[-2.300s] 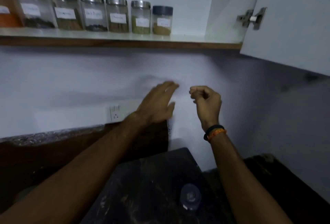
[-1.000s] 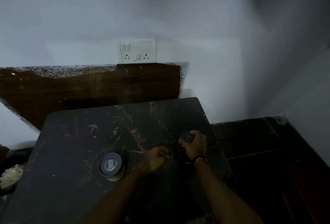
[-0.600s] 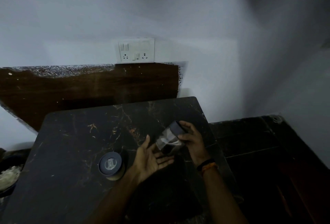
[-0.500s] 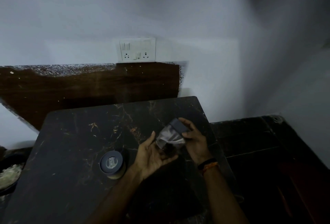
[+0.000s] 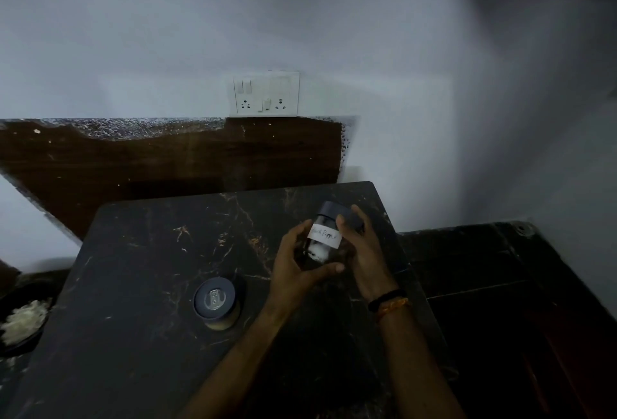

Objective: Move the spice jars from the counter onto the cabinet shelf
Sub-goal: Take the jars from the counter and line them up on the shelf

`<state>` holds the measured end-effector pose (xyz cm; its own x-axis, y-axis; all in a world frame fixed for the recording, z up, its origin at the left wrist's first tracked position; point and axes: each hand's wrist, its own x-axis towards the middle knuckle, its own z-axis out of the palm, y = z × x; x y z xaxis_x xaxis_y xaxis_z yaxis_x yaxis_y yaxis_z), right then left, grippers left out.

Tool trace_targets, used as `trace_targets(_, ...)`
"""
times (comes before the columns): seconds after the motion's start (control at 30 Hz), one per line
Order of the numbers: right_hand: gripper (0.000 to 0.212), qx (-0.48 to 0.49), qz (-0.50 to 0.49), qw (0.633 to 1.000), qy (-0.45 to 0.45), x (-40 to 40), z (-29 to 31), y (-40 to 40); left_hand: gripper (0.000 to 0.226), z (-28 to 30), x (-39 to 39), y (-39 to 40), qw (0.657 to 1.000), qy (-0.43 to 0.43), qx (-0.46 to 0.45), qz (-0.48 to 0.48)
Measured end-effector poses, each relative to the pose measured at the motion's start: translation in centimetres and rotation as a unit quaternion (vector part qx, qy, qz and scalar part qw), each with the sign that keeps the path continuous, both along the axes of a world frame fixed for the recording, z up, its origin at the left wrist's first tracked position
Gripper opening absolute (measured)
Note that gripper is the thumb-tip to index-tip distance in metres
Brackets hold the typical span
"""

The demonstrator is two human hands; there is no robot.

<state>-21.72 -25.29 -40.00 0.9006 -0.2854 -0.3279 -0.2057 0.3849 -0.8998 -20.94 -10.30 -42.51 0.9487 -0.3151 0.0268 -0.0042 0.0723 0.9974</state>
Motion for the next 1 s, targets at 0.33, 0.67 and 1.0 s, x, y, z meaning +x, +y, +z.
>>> trace_targets(0.33,0.083,0.034,-0.006,0.999,-0.038,-0.5,0.8,0.3,0.072,1.1,-0.8,1.4,0.997,0.014,-0.064,-0.051)
trace_targets(0.67,0.071,0.049,-0.009,0.994,-0.102,-0.6,2.1,0.4,0.078,2.4,-0.8,1.4,0.997,-0.015,-0.065,-0.048)
trace_targets(1.0,0.048,0.000,0.008,0.983,-0.183,2.7,7.5,-1.8,0.096,8.4,3.1,-0.9,0.991,-0.098,-0.042,-0.078)
